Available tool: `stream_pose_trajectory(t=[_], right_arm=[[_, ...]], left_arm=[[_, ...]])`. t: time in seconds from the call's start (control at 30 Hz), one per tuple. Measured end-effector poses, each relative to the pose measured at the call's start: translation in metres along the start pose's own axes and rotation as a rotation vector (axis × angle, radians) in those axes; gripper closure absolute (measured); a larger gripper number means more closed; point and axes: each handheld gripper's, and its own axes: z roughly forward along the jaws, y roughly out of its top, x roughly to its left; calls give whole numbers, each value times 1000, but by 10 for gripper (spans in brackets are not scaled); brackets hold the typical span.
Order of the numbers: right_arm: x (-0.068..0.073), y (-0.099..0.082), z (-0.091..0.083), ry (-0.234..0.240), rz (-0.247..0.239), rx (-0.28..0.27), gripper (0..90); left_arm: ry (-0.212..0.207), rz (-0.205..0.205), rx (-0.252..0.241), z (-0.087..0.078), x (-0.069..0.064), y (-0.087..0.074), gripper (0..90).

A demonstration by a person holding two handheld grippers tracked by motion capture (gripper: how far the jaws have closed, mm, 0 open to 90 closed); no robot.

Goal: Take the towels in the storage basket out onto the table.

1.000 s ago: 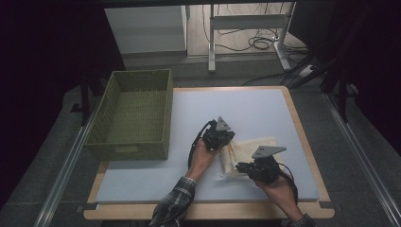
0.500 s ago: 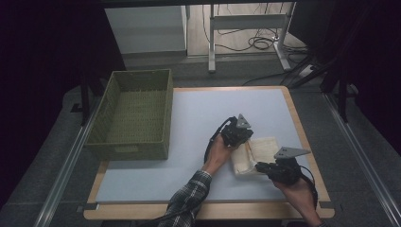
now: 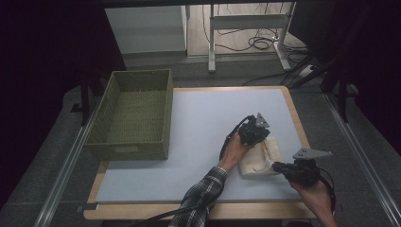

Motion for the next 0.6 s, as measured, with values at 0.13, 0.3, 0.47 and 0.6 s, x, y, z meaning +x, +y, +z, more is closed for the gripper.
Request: stream_pose_trajectory(t=[0.13, 0.3, 0.47, 0.6], right_arm=[[-7, -5, 1, -17, 9, 9, 825], [-15, -9, 7, -36, 24, 20, 817], [-21, -15, 7, -67, 32, 24, 745], [-25, -20, -1, -95, 40, 26, 683]], left_arm=[[2, 1, 8, 10, -2, 3, 870], [14, -27, 13, 18, -1, 2, 812], [45, -52, -9, 11, 2, 1, 619], [62, -61, -17, 3, 6, -2, 545]])
